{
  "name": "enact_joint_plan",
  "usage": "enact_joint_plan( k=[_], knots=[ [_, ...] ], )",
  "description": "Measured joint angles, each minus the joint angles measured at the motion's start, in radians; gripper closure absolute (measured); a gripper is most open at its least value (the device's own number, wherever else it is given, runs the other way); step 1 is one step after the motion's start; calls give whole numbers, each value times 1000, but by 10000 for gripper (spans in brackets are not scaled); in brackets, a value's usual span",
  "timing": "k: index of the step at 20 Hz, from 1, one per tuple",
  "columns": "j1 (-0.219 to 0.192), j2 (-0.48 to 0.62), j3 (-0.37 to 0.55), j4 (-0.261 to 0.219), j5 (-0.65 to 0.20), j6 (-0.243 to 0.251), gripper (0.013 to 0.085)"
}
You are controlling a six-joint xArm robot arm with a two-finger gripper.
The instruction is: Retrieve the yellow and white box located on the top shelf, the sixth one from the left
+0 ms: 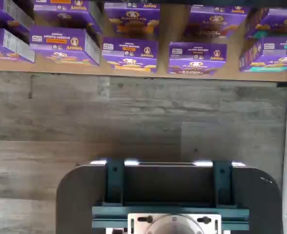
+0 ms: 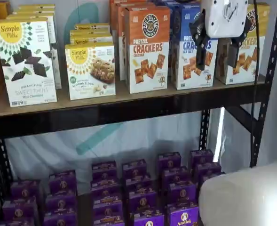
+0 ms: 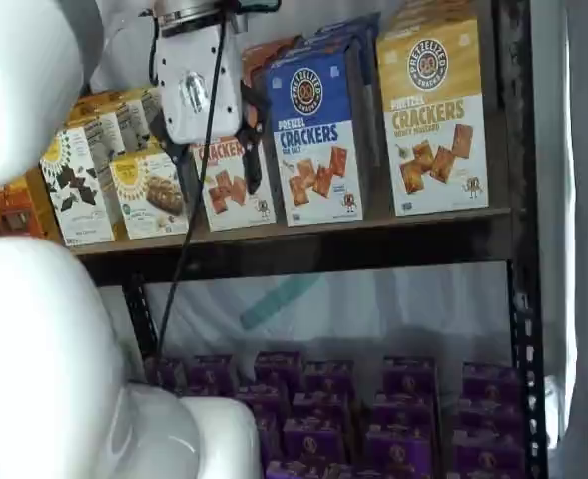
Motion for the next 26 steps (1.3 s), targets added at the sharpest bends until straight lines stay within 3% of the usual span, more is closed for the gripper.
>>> enact_joint_plan(
  k=[3, 8, 11, 14, 16, 18, 26],
  knots=[
    [-56, 0, 1, 61, 3, -28, 130],
    [-63, 0, 2, 70, 7, -34, 130],
    [-54, -3, 6, 51, -2, -33, 130],
    [-44, -8, 14, -2, -35, -46, 130],
    [-61, -8, 18, -32, -61, -72, 130],
    [-94, -5, 20, -49, -89, -110, 130],
    [-322, 50, -5, -43, -223, -328, 130]
  ],
)
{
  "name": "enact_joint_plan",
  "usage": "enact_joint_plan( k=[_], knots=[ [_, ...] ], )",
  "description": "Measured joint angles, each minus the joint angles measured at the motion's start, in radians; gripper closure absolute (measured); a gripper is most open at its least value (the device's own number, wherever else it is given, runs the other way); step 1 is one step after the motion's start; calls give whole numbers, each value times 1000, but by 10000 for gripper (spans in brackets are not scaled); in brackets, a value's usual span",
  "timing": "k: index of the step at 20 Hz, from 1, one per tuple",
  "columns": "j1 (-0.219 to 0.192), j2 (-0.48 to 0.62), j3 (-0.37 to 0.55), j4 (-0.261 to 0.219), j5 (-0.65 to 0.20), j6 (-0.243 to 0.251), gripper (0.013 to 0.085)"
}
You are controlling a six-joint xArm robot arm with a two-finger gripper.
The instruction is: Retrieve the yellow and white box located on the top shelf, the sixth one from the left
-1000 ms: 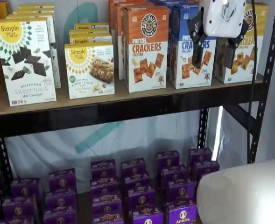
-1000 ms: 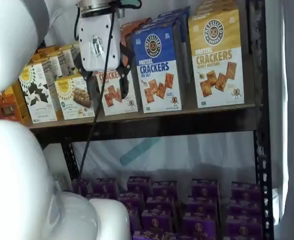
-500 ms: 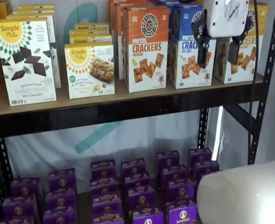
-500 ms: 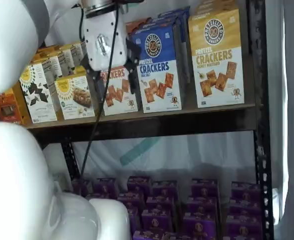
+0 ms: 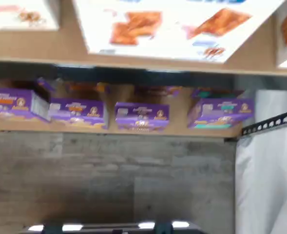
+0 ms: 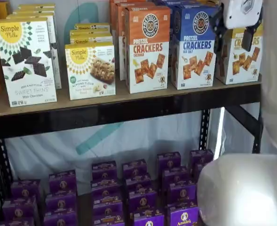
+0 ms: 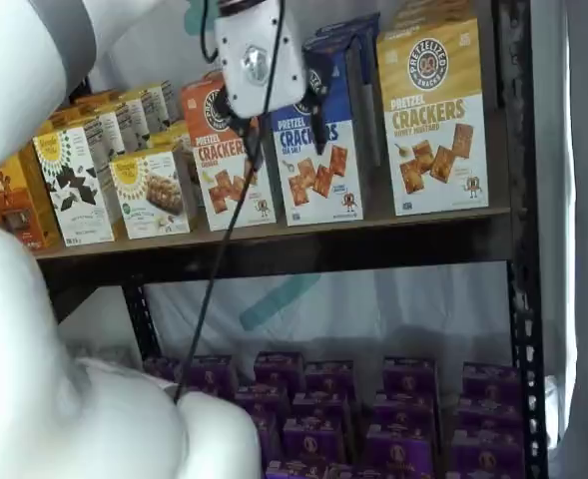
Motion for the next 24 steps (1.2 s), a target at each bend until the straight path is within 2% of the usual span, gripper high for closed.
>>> enact_joint_plan(
  k=[4, 11, 16, 24],
  knots=[
    [-81, 40, -30, 2, -53, -78, 130],
    [-203, 132, -107, 47, -98, -188, 130],
    [-257, 190, -157, 80, -111, -237, 130],
    [-314, 243, -194, 128, -127, -287, 130]
  ],
)
